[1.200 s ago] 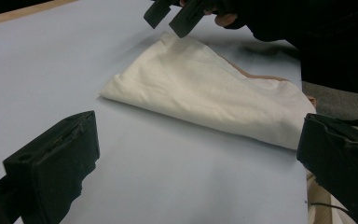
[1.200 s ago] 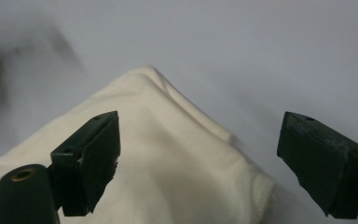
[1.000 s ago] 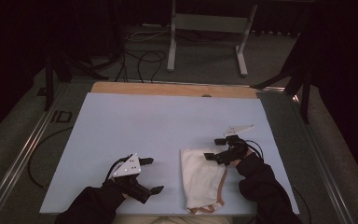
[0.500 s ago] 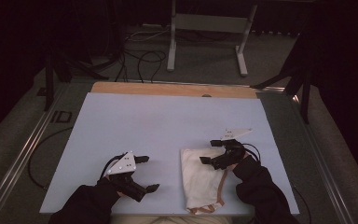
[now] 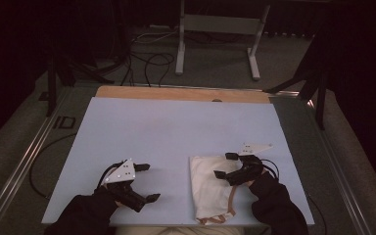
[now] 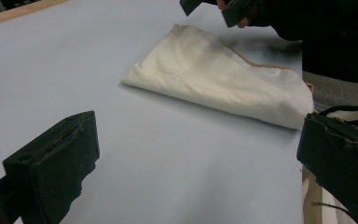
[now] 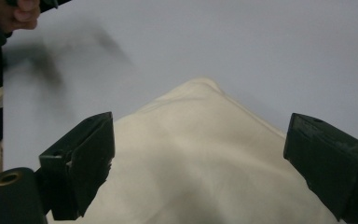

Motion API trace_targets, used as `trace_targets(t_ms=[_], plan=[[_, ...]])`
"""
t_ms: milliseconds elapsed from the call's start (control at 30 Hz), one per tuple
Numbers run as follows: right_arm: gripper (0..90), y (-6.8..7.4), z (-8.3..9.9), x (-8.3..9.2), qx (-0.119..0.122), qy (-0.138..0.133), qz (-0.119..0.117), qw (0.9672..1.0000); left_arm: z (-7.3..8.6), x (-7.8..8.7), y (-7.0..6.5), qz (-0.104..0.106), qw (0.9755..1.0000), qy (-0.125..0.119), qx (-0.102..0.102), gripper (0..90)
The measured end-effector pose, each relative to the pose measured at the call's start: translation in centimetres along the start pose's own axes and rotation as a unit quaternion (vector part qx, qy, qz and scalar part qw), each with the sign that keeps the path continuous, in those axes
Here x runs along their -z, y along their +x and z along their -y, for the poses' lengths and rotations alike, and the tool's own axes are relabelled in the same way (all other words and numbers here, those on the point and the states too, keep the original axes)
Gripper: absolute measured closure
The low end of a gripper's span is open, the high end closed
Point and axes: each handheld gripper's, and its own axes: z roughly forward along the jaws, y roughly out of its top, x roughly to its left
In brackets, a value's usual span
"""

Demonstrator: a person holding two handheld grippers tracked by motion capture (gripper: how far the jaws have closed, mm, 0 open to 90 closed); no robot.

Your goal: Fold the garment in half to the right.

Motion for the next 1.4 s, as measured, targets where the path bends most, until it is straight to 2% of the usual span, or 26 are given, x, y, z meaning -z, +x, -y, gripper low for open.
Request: trace_targets(t_ms=[200,600,900,1167,1400], plan=[[8.6,0.5,0.8,1.1,0.000,-0.006,0.008,1.0000,0.8,0.9,0.3,-0.014,0.9999,-0.002,0.008,0.0],[8.6,0.9,2.8,2.8,-0.013,-0.007,0.025,0.9996,3.0,3.6,1.2,-0.053,0.9984,0.008,0.021,0.1],[8.6,1.3,4.4,3.8,-0.018,-0.011,0.036,0.9991,4.9,5.7,1.5,-0.079,0.9960,0.013,0.039,0.1],[8.6,1.6,5.7,4.8,-0.016,-0.021,0.056,0.9981,5.8,7.1,1.9,-0.103,0.9933,0.009,0.050,0.1],[8.7,1.6,6.6,5.4,-0.030,-0.019,0.066,0.9972,6.2,7.6,1.9,-0.109,0.9925,0.001,0.056,0.1]])
